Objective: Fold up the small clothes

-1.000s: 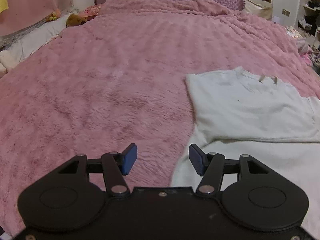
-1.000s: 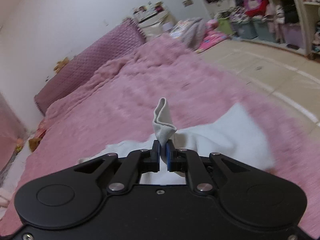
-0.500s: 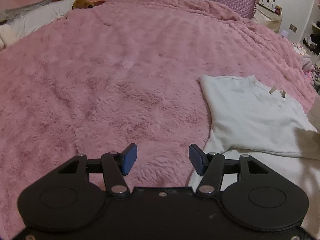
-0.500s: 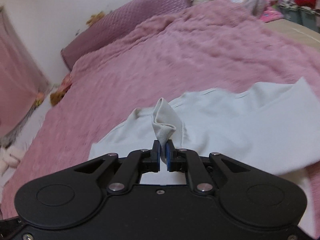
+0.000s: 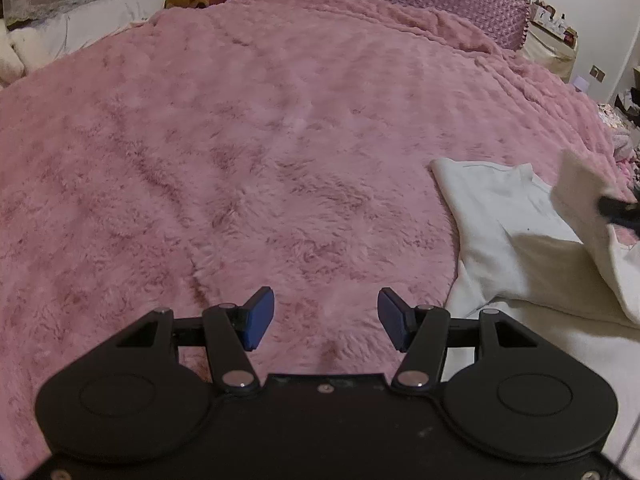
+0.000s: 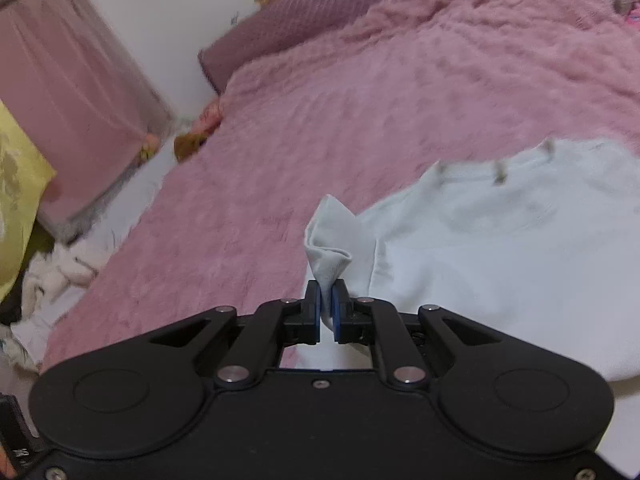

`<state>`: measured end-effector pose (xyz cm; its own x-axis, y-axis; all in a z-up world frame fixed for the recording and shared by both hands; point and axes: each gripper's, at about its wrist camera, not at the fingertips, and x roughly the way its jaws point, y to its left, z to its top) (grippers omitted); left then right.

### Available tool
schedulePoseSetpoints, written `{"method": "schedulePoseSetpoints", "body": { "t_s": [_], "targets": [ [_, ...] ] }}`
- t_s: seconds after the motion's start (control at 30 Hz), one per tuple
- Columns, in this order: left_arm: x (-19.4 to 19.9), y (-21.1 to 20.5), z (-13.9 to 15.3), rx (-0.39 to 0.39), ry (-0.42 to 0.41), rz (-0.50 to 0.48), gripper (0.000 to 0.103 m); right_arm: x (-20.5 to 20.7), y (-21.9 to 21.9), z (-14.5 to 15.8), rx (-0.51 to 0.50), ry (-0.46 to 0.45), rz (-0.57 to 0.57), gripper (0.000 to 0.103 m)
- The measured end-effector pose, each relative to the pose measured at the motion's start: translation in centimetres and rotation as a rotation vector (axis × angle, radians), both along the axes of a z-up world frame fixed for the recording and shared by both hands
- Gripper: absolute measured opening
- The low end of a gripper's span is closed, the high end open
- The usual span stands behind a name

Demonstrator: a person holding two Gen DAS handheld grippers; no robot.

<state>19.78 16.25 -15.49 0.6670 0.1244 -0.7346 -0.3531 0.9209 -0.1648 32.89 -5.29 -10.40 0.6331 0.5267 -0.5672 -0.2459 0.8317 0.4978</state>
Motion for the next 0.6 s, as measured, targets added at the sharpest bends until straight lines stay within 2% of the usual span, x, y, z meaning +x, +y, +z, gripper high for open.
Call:
{"method": "schedulePoseSetpoints", "body": {
  "t_s": [0.07,0.17,0.3,0.47,0.53,0.6],
  "targets": [
    [0.0,0.1,-0.2,-0.008,0.008,0.002,0.059,0.6,1.5,-1.9,-0.002,0.059,0.014,0.008],
    [-0.4,-0.1,-0.1,-0.011,0.007,-0.004,0.059,0.6,2.9,-4.6,0.054,0.174,0.07,0.008],
    [-0.7,-0.8,0.0,0.008,0.018,-0.021,0.059,-1.4,3.6,-4.5,-0.006,0.141,0.128,0.008],
    [-1.6,-1.7,0.3,-0.003,0.023,-0.033,0.059,-3.5,-1.2,-2.9,0.0,0.141,0.088,0.008],
    [-2.0,-2.6,0.3,-0.001,0.025,-0.047,0.059,-4.5,-3.8,-2.1,-0.085,0.113,0.032,0.014],
    [-2.2,-3.4,0.2,0.006,0.03,-0.056,0.059,-5.5,-7.4,-1.7,-0.167,0.1,-0.05,0.015]
  ]
}}
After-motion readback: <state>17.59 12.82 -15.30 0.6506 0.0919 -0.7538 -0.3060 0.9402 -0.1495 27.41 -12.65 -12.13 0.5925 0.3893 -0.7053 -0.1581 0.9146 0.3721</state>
